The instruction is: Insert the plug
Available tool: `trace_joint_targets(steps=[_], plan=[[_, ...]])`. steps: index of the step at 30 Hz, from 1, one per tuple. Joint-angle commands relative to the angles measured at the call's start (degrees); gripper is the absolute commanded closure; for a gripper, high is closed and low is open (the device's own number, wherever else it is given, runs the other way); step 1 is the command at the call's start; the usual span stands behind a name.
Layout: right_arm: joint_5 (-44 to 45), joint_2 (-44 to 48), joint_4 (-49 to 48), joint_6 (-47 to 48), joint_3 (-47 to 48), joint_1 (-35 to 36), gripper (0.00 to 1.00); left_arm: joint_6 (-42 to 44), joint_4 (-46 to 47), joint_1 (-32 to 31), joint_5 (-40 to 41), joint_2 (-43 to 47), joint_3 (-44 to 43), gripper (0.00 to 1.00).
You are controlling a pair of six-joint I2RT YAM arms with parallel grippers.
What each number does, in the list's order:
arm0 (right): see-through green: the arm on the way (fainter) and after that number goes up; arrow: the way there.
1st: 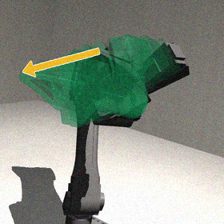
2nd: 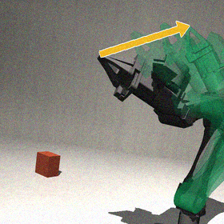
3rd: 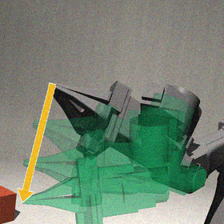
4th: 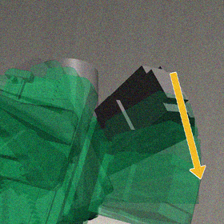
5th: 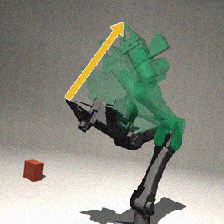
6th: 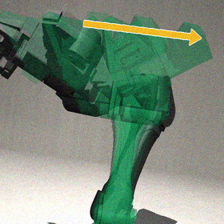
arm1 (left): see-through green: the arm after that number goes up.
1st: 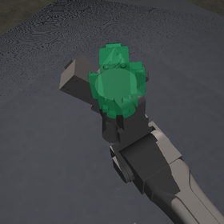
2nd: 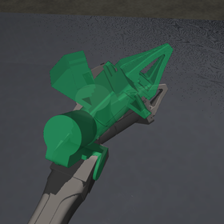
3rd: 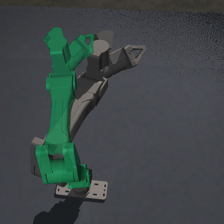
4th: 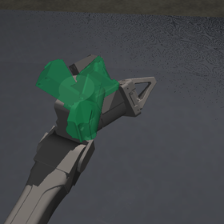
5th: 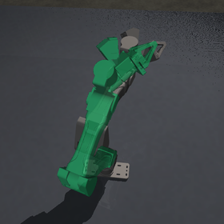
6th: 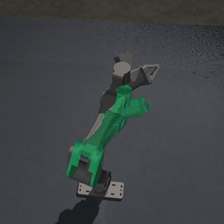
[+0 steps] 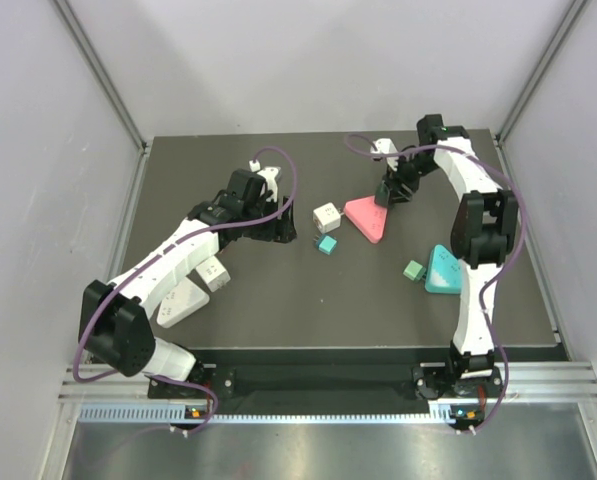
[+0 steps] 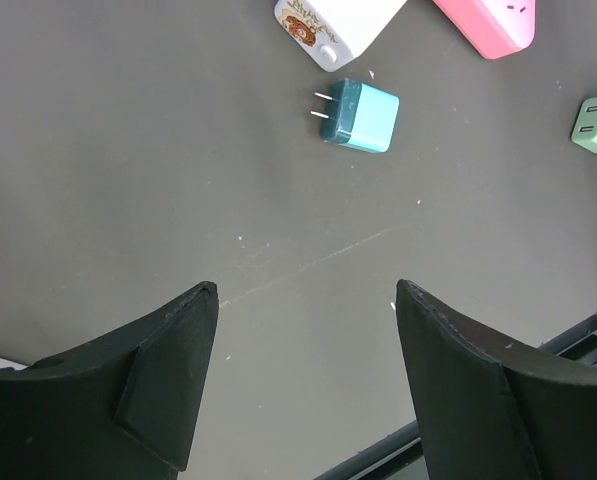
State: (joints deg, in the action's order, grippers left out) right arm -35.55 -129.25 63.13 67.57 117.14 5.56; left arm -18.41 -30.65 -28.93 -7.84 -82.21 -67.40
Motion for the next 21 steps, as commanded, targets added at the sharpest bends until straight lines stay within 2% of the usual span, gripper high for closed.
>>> trace_joint_targets(steps=[1, 21], plan=[[3.2, -3.9, 0.8, 0.2, 1.8, 1.0, 1.0, 0.5, 1.0, 0.3, 0.1, 2.5, -0.7, 0.24], [9.4, -13.0, 6.5, -1.1, 8.9, 7.1, 1.0, 0.1, 1.2, 0.2, -0.2, 3.1, -0.2, 0.24]])
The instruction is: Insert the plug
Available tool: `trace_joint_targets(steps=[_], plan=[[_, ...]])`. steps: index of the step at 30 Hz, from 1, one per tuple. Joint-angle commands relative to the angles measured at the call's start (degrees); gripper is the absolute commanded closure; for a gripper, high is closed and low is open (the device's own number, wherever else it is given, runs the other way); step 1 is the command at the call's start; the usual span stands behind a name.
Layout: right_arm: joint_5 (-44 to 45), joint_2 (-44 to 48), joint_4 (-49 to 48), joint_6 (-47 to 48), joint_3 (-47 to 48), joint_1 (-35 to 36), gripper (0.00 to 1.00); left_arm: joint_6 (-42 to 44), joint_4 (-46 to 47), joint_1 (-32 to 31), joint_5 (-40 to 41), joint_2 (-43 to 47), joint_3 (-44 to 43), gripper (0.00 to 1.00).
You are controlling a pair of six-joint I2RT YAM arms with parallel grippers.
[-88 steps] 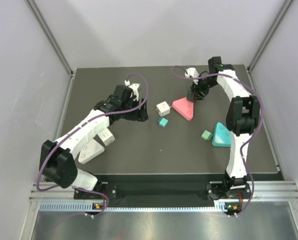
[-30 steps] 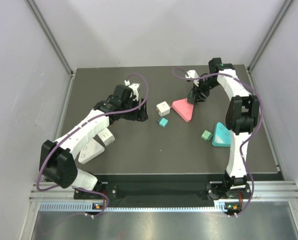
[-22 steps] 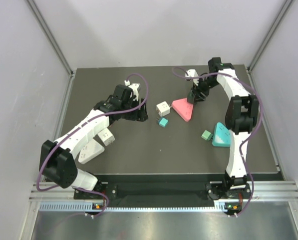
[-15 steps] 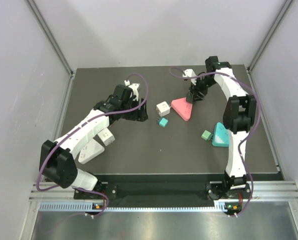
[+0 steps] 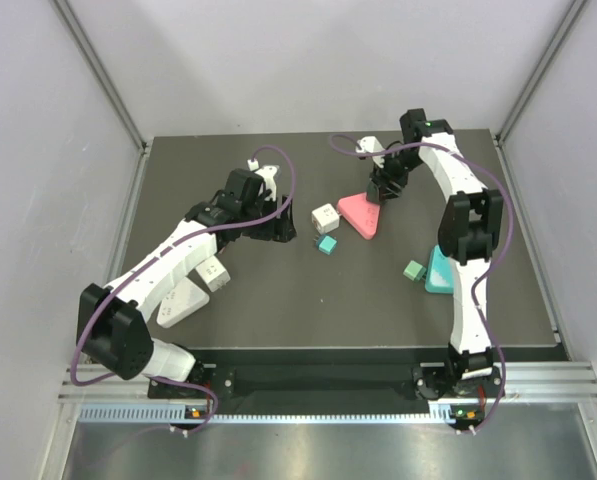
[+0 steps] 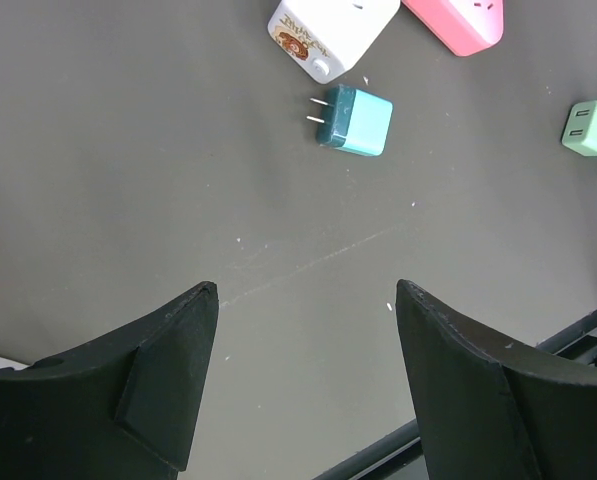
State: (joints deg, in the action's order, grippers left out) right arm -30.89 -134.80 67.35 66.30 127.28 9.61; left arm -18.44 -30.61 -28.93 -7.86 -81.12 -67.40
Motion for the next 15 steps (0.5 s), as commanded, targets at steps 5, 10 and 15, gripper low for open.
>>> trace_joint_targets(steps=[5, 10, 15], plan=[[5.0, -11.0, 4.4, -0.2, 2.5, 4.5, 1.0, 0.2, 1.1, 0.2, 0.6, 2.0, -0.1, 0.24], [3.9, -12.8, 4.8, -1.0, 5.4, 4.6, 1.0, 0.2, 1.1, 0.2, 0.8, 1.3, -0.2, 0.24], [4.4, -8.7, -3.5, -1.7, 0.5, 4.2, 0.77, 0.3, 0.9, 0.3, 0.5, 1.0, -0.4, 0.23]])
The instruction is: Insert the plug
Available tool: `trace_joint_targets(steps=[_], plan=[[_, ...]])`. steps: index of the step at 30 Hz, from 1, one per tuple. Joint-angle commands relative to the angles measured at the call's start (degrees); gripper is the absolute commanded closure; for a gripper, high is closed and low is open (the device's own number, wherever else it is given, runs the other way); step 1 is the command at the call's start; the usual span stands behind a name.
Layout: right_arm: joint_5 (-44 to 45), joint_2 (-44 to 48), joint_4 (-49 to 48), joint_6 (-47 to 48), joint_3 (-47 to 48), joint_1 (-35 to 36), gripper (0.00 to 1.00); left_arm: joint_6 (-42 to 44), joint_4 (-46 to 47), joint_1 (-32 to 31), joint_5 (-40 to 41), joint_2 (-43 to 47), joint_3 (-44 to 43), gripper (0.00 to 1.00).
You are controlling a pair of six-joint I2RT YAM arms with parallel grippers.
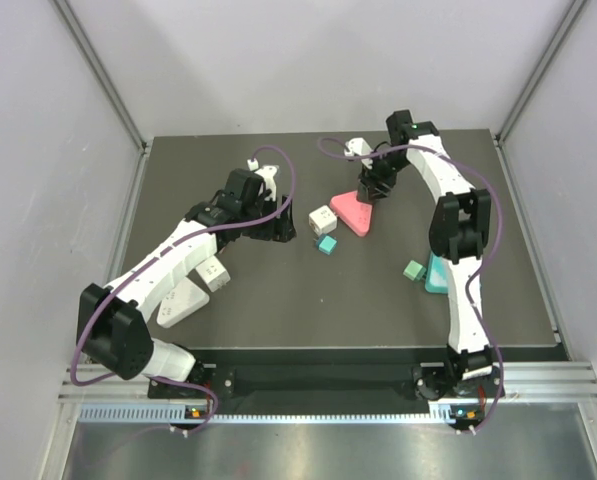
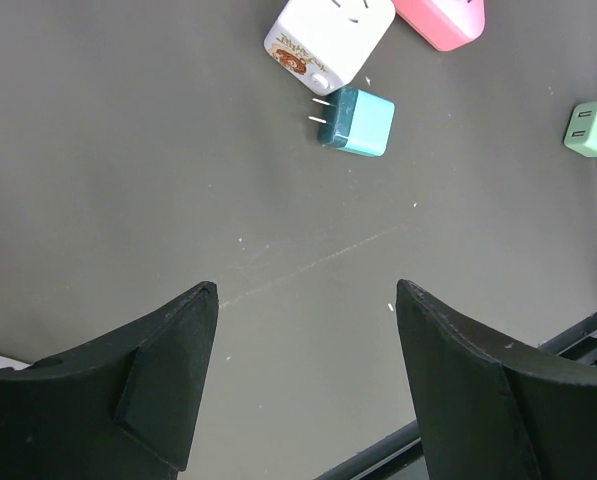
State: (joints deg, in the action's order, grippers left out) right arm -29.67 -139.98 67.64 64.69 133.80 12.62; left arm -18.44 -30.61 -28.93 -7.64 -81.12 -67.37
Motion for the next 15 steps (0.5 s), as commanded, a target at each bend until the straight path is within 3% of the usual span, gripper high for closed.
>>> trace_joint_targets(steps=[1, 3, 6, 8, 11, 12, 15], plan=[[2.7, -0.7, -5.1, 0.2, -8.7, 1.2, 0.68, 0.4, 1.0, 0.2, 0.6, 1.1, -0.3, 0.23], [1.1, 2.4, -10.0, -1.1, -10.7, 0.8, 0.55, 0.5, 0.9, 0.2, 1.0, 1.4, -0.3, 0.22], [-2.1, 8.0, -14.2, -3.1, -12.1, 0.5, 0.5, 0.5, 0.7, 0.3, 2.1, 1.7, -0.5, 0.22], [-3.3, 12.8, -17.2, -4.8, -13.8, 0.4, 0.32, 0.3, 0.5, 0.2, 2.3, 1.9, -1.0, 0.21], [-2.7, 18.2, -22.8, -8.0, -17.5, -0.2, 0.13, -0.3, 0.2, 0.2, 2.2, 2.0, -1.8, 0.21], [-2.4, 19.3, -23.1, -8.2, -18.6, -0.4, 0.0, -0.5, 0.0, 0.2, 2.0, 2.1, -2.0, 0.21], [-2.1, 23.2, -23.3, -8.3, -21.3, -0.8, 0.0, -1.0, -0.1, 0.2, 2.3, 2.0, -2.0, 0.2]])
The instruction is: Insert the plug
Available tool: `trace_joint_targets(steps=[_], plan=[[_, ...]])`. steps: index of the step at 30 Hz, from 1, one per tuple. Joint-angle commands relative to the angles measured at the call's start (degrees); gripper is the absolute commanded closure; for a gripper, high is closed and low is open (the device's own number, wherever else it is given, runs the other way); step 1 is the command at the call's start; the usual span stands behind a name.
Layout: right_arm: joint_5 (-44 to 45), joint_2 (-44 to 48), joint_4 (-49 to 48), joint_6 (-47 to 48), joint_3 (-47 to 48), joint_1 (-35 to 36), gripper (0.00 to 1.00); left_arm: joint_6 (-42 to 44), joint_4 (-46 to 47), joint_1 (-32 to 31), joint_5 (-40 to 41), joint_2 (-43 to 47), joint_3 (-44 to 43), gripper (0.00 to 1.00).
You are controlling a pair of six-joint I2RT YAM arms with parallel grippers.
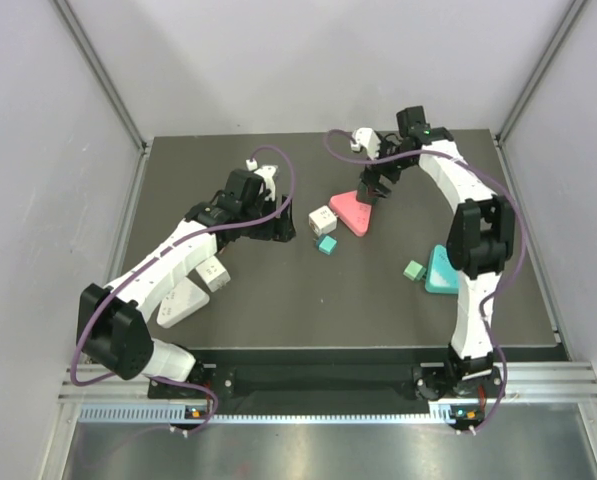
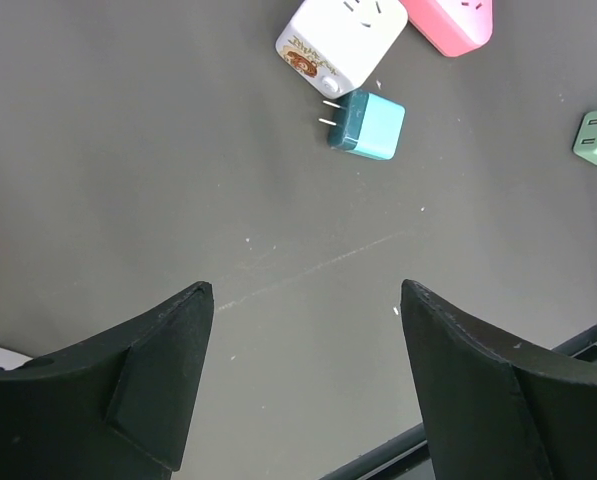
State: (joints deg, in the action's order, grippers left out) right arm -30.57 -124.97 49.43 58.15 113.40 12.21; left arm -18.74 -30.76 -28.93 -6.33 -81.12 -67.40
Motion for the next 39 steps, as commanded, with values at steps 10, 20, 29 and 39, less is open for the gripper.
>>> trace_joint_targets(steps=[10, 20, 29, 39], plan=[[3.5, 33.0, -33.0, -38.2, -29.1, 0.7, 0.0, 2.9, 3.3, 0.0, -0.6, -7.0, -9.2, 0.18], [16.2, 45.3, -35.4, -71.9, -45.2, -0.4, 0.0, 9.3, 9.2, -2.2, -2.4, -22.0, -17.2, 0.19], [16.3, 53.6, -40.0, -74.1, -54.3, -0.3, 0.0, 15.0, 8.0, -4.7, -0.4, -35.4, -26.8, 0.21], [16.2, 53.4, -39.8, -73.9, -54.9, -0.4, 0.0, 17.3, 5.6, -4.9, 3.5, -41.4, -31.3, 0.25]])
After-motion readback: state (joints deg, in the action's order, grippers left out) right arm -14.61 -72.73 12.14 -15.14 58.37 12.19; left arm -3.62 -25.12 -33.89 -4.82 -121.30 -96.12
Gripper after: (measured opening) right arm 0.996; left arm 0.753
